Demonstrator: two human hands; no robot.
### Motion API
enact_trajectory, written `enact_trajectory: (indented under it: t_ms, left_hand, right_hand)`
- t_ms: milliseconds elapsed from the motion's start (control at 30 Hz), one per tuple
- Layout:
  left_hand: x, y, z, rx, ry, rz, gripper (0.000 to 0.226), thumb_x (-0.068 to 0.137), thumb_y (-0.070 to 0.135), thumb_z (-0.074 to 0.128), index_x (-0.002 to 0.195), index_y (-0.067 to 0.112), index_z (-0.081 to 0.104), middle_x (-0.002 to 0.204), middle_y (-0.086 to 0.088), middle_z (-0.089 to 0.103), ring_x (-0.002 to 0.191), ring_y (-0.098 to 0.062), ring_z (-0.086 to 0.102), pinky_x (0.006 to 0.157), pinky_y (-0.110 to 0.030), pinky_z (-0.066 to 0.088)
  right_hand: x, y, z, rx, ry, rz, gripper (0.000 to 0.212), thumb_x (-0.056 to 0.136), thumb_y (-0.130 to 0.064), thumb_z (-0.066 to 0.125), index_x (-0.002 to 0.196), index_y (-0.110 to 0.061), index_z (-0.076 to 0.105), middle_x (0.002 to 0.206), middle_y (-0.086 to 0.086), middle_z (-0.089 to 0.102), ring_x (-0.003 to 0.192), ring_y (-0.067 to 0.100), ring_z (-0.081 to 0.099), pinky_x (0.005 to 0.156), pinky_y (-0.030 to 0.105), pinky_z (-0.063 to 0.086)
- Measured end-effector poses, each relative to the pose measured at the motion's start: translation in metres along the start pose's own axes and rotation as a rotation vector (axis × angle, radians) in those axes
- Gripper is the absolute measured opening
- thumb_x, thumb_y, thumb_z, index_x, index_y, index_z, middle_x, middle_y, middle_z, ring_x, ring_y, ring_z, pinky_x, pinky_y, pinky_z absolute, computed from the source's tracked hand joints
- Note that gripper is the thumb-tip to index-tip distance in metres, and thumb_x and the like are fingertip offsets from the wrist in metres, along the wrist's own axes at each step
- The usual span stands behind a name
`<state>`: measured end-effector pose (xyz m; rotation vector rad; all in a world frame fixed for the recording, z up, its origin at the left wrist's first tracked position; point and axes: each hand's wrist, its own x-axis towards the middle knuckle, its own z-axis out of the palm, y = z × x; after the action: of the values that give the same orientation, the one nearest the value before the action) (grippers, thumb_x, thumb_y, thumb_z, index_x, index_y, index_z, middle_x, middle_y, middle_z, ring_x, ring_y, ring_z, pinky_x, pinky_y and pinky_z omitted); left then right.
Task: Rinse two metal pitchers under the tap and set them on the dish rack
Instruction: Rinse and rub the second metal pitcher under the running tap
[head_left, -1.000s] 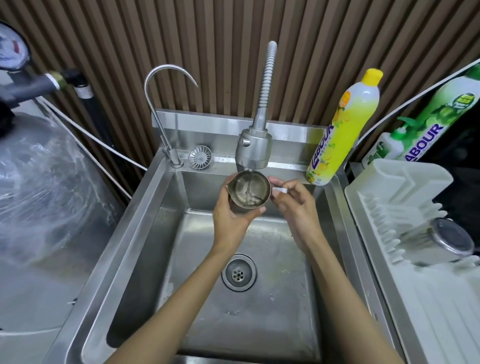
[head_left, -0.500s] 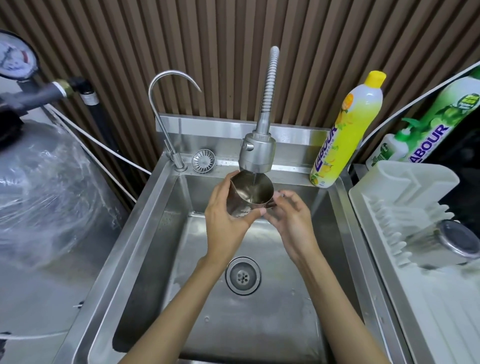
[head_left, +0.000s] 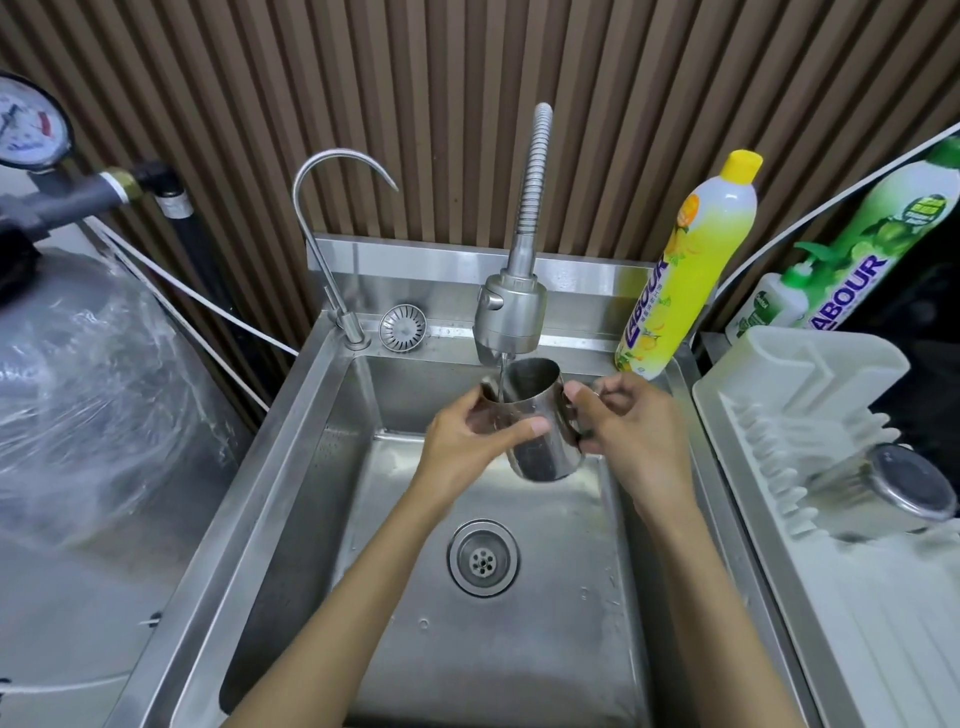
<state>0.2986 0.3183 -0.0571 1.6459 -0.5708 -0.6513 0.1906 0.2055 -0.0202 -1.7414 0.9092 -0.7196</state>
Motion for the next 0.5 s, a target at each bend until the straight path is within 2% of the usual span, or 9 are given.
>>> enact_trajectory:
  t_ms: [33,100,200,300,367,433,500]
  left_hand:
    - [0.005,0.0,-0.001,-0.029,-0.018,0.012,0.056,0.054,0.035,0.086,0.104,0.023,0.067,0.1,0.006,0.073,0.099,-0.007,0.067,0.092,-0.026,0.049]
    - [0.009,0.004,-0.001,-0.05,0.012,0.071,0.067,0.057,0.018,0.087,0.118,0.018,0.06,0.109,0.004,0.07,0.104,-0.008,0.064,0.092,-0.023,0.046]
    - [0.007,0.012,-0.001,0.094,0.173,0.193,0.084,0.057,0.022,0.088,0.131,0.018,0.05,0.119,0.006,0.064,0.11,-0.005,0.059,0.095,-0.018,0.045]
    - [-0.004,0.017,-0.002,0.184,0.306,0.314,0.085,0.058,0.017,0.087,0.133,0.018,0.047,0.12,0.016,0.054,0.104,0.01,0.051,0.091,0.0,0.035]
    - [-0.009,0.016,-0.004,0.225,0.353,0.377,0.086,0.057,0.013,0.087,0.133,0.011,0.047,0.117,0.01,0.053,0.102,0.013,0.047,0.087,0.006,0.03]
    - [-0.014,0.015,-0.007,0.265,0.384,0.416,0.083,0.056,0.018,0.087,0.13,0.012,0.051,0.113,0.004,0.056,0.1,0.01,0.05,0.087,0.001,0.036]
    - [-0.017,0.013,-0.01,0.376,0.423,0.406,0.083,0.053,0.041,0.084,0.128,0.019,0.054,0.106,0.004,0.058,0.098,-0.005,0.056,0.091,-0.019,0.046]
  right_hand:
    - [0.0,0.002,0.002,0.005,-0.002,-0.023,0.023,0.078,-0.028,0.071,0.066,-0.019,0.053,0.074,0.005,0.07,0.074,0.023,0.069,0.075,0.051,0.056]
    - [0.002,0.005,0.006,0.165,-0.034,-0.001,0.02,0.083,-0.017,0.067,0.07,-0.014,0.052,0.087,0.002,0.072,0.087,0.021,0.07,0.084,0.049,0.055]
    - [0.004,0.007,0.016,0.454,-0.137,0.078,0.018,0.088,-0.009,0.059,0.073,-0.012,0.049,0.105,0.003,0.07,0.102,0.023,0.065,0.087,0.034,0.054]
    - [0.002,0.011,0.027,0.604,-0.226,0.132,0.017,0.091,-0.006,0.053,0.075,-0.01,0.046,0.102,0.01,0.068,0.097,0.029,0.064,0.092,0.037,0.052]
    - [0.001,0.014,0.033,0.644,-0.255,0.15,0.016,0.092,-0.005,0.051,0.077,-0.009,0.046,0.089,0.003,0.069,0.088,0.025,0.066,0.093,0.036,0.052]
    - [-0.002,0.016,0.037,0.653,-0.274,0.168,0.012,0.092,-0.006,0.051,0.08,-0.007,0.047,0.077,-0.001,0.07,0.078,0.021,0.068,0.089,0.033,0.055]
    - [-0.003,0.017,0.038,0.634,-0.279,0.198,0.01,0.092,-0.008,0.052,0.082,-0.006,0.049,0.074,0.004,0.068,0.075,0.021,0.067,0.083,0.031,0.057]
